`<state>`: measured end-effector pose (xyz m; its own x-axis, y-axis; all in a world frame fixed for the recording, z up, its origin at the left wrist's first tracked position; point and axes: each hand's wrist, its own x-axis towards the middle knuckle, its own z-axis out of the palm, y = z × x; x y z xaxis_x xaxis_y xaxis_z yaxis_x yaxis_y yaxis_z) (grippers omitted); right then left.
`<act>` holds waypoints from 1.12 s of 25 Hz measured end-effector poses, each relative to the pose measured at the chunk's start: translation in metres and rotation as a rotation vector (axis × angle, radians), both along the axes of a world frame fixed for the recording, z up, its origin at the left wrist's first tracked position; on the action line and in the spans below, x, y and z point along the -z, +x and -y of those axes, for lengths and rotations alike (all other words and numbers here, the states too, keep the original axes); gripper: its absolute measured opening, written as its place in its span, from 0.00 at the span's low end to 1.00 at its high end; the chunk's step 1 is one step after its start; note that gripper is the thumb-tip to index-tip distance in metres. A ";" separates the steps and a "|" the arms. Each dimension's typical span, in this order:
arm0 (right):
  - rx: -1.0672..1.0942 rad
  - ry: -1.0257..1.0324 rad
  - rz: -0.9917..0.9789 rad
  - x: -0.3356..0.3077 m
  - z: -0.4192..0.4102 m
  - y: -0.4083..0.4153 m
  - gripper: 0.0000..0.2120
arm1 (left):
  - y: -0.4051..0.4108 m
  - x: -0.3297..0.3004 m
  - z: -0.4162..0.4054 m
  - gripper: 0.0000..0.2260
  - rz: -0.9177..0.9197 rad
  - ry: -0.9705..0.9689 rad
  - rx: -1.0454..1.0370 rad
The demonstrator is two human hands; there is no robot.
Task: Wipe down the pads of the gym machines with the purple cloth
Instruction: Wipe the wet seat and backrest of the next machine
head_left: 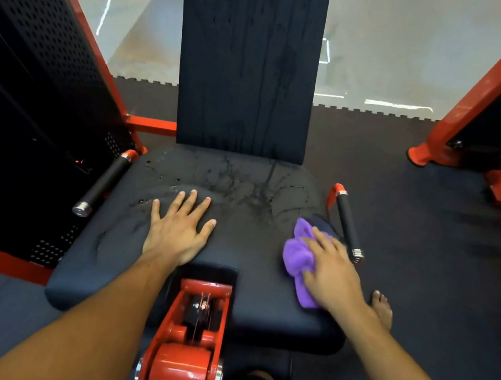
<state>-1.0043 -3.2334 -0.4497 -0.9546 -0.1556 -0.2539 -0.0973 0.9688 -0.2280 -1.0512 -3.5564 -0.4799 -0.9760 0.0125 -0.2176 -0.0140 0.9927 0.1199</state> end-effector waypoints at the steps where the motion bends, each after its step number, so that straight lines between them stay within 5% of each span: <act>1: 0.027 0.008 0.055 -0.004 0.018 -0.019 0.31 | 0.000 0.000 0.000 0.29 0.003 0.002 0.001; 4: -0.109 0.030 0.008 -0.001 0.078 -0.013 0.34 | 0.000 -0.002 0.001 0.29 0.005 0.013 -0.007; 7: -0.322 -0.103 -0.043 -0.001 0.049 0.049 0.35 | 0.002 -0.001 0.002 0.29 0.016 -0.004 -0.006; 12: 0.000 -0.034 0.013 -0.001 0.026 0.013 0.34 | -0.004 -0.005 -0.001 0.29 0.025 -0.005 0.010; 17: -0.144 -0.118 0.052 -0.024 0.042 0.022 0.33 | -0.015 -0.022 -0.011 0.29 0.198 0.027 -0.056; 21: -0.106 0.062 -0.022 -0.013 0.020 0.055 0.38 | -0.029 -0.015 -0.034 0.29 0.019 0.043 -0.099; 28: 0.022 0.045 0.015 0.048 0.041 -0.157 0.33 | -0.047 0.012 -0.031 0.33 0.054 -0.026 -0.063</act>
